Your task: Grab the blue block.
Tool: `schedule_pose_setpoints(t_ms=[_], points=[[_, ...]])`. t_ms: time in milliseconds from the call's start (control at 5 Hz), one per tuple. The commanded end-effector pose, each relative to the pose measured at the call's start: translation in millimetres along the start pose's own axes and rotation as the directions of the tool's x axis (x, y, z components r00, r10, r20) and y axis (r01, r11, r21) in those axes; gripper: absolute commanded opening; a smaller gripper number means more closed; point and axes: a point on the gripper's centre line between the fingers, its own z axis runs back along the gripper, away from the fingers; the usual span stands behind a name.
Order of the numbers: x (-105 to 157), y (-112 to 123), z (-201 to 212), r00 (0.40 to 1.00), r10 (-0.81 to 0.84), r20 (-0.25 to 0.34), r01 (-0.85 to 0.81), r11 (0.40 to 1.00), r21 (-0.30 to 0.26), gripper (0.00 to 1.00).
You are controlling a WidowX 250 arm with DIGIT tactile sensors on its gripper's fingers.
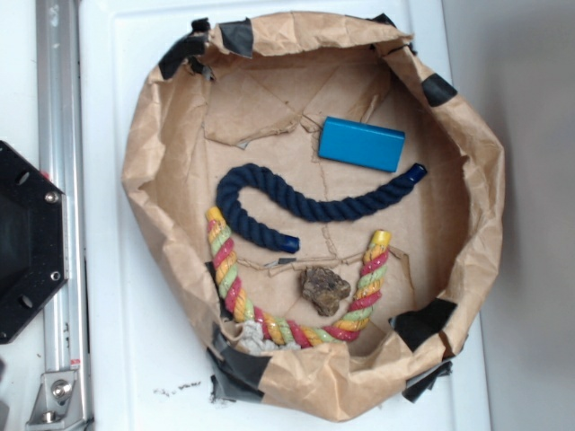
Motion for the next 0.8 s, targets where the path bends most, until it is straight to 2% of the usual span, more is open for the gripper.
schedule_pose_setpoints(t_ms=[0, 200, 400, 600], points=[[0, 0, 0, 1.0, 0.0, 0.0, 0.0, 1.0, 0.0, 1.0], [47, 31, -44, 0.998, 0.003, 0.058, -0.012, 0.989, 0.148, 1.0], [94, 44, -77, 1.0, -0.019, 0.01, 0.017, 0.979, 0.201, 1.0], [142, 42, -117, 0.995, -0.086, 0.047, 0.077, 0.983, 0.167, 1.0]])
